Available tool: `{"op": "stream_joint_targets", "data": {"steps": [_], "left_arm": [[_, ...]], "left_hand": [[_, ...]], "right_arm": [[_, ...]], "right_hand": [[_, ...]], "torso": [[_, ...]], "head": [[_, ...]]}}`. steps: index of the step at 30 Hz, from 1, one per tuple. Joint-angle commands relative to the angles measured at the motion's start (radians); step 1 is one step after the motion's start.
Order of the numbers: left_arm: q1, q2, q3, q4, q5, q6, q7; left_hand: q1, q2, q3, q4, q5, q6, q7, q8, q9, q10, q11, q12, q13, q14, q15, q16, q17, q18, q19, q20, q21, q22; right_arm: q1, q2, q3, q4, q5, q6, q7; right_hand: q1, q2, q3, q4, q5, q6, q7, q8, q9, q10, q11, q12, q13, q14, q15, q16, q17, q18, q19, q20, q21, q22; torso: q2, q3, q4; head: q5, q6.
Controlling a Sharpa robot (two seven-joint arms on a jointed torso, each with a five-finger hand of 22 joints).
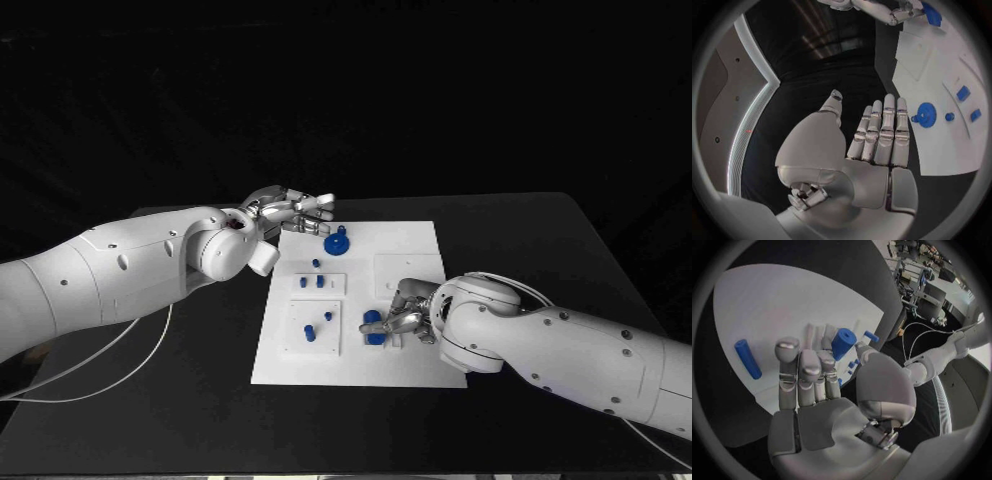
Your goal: Assemble the parts on the task board
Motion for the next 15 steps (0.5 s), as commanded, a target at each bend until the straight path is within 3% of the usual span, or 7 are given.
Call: {"op": "stream_joint_targets", "data": {"steps": [1,6,11,15], "left_arm": [[0.002,0.003,0.001,0.002,-0.002,0.004,0.004],[0.002,0.003,0.001,0.001,-0.002,0.004,0.003],[0.001,0.001,0.001,0.001,-0.003,0.004,0.002],[0.001,-0.001,0.001,0.0,-0.004,0.004,0.001]], "left_hand": [[-0.001,-0.006,0.0,0.004,-0.001,-0.008,0.001,-0.003,0.0,-0.008,0.0,-0.003,0.001,-0.008,-0.001,-0.005,-0.001,-0.005,-0.006,0.004,-0.007,-0.001],[-0.001,-0.006,0.0,0.004,-0.001,-0.008,0.001,-0.003,0.0,-0.008,0.0,-0.003,0.001,-0.008,-0.001,-0.005,-0.001,-0.005,-0.006,0.004,-0.007,-0.001],[-0.001,-0.006,0.0,0.004,-0.001,-0.008,0.001,-0.003,0.0,-0.008,0.0,-0.003,0.001,-0.008,-0.001,-0.005,-0.001,-0.005,-0.006,0.004,-0.007,-0.001],[-0.001,-0.006,0.0,0.004,-0.001,-0.008,0.001,-0.003,0.0,-0.008,0.0,-0.003,0.001,-0.008,-0.001,-0.005,-0.001,-0.005,-0.006,0.004,-0.007,-0.001]], "right_arm": [[-0.001,0.001,-0.001,0.003,-0.008,0.009,-0.017],[-0.001,-0.004,-0.001,0.012,-0.009,-0.009,-0.008],[-0.001,-0.027,-0.001,0.032,-0.006,-0.026,0.015],[-0.001,-0.047,0.0,0.051,0.009,-0.034,0.031]], "right_hand": [[-0.001,0.011,-0.032,0.001,-0.002,-0.007,-0.002,0.006,0.001,-0.006,0.001,-0.003,-0.002,0.0,-0.002,-0.004,0.001,-0.003,0.055,-0.005,-0.005,0.015],[0.006,0.018,-0.045,0.002,-0.001,-0.005,-0.002,0.006,0.001,-0.004,0.001,-0.001,-0.001,0.002,-0.002,-0.005,0.002,-0.003,0.056,-0.005,-0.002,0.016],[0.049,0.021,0.002,-0.009,-0.002,-0.001,-0.003,0.006,0.001,-0.003,0.0,-0.001,-0.001,0.003,-0.003,-0.005,0.003,-0.003,0.056,-0.006,-0.001,0.015],[0.053,0.019,0.005,-0.006,-0.002,-0.002,-0.003,0.005,0.001,-0.003,0.0,-0.002,-0.002,0.003,-0.004,-0.007,0.003,-0.003,0.056,-0.007,-0.001,0.015]], "torso": [[0.0,-0.0004,-0.0001],[0.0,0.0002,0.0012],[0.001,0.0,0.0015],[0.0,0.0,0.0001]], "head": [[-0.001,0.0],[-0.001,0.0],[0.0,-0.001],[0.003,-0.001]]}}
